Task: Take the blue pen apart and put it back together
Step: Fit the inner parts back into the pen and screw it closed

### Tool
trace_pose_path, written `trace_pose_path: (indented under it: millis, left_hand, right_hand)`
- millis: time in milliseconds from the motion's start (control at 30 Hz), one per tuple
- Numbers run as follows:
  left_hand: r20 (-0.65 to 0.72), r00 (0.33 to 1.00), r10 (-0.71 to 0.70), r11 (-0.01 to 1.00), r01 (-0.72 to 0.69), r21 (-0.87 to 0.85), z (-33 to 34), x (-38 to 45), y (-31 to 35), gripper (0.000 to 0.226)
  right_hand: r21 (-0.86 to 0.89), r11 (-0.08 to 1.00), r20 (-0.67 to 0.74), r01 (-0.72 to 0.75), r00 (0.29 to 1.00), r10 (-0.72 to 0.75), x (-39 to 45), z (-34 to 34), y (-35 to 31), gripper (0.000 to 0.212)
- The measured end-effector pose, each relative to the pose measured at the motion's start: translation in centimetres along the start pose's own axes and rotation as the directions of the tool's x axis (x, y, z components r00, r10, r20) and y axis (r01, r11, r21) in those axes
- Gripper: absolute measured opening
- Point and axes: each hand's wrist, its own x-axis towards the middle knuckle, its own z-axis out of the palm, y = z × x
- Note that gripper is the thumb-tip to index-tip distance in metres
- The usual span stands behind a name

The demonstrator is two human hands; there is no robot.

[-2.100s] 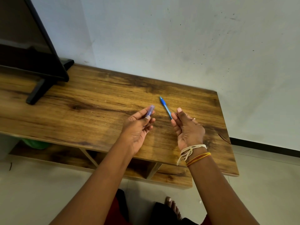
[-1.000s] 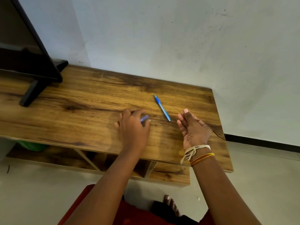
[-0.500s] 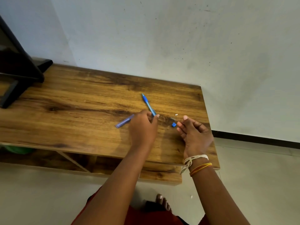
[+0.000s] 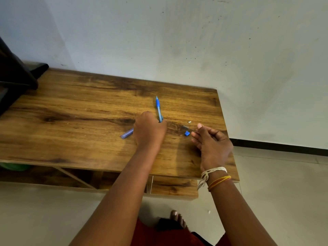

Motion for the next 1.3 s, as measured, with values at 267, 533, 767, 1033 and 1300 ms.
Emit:
trace_pose_path:
  millis: [267,533,767,1033,1300]
  left_hand:
    - [0.206,0.961,-0.187,0.900,0.252,-0.357,-2.1,0.8,-0.1,0.027]
    - [0.596,0.790,-0.145,0.265,0.611,-0.746,-5.0,1.1,-0.9,0.013]
    - [0.630,0.770,-0.097,0.045,0.636,-0.771,-5.7,1.7,-1.9,0.009]
    - [0.641,0.761,-0.106,0.028,0.646,-0.763,-6.2,1.4,-1.8,0.008]
    - [0.638,0.764,-0.097,0.034,0.643,-0.765,-6.3,1.4,-1.8,0.008]
  right_hand:
    - [0.066,0.996,0.060,-0.055,0.997,0.051,-0.5,1.9,-0.2,0.014]
    - [0.209,0.974,0.127,-0.087,0.990,0.061,-1.3,5.1,-0.3,0.011]
    - [0.165,0.986,0.142,0.018,0.989,-0.042,-1.9,6.8,0.1,0.014]
    - [-0.024,0.949,0.118,0.313,0.944,-0.308,-2.1,7.1,0.0,0.012]
    - [-0.037,0.932,0.125,0.360,0.927,-0.353,-2.5,7.2,-0.2,0.011]
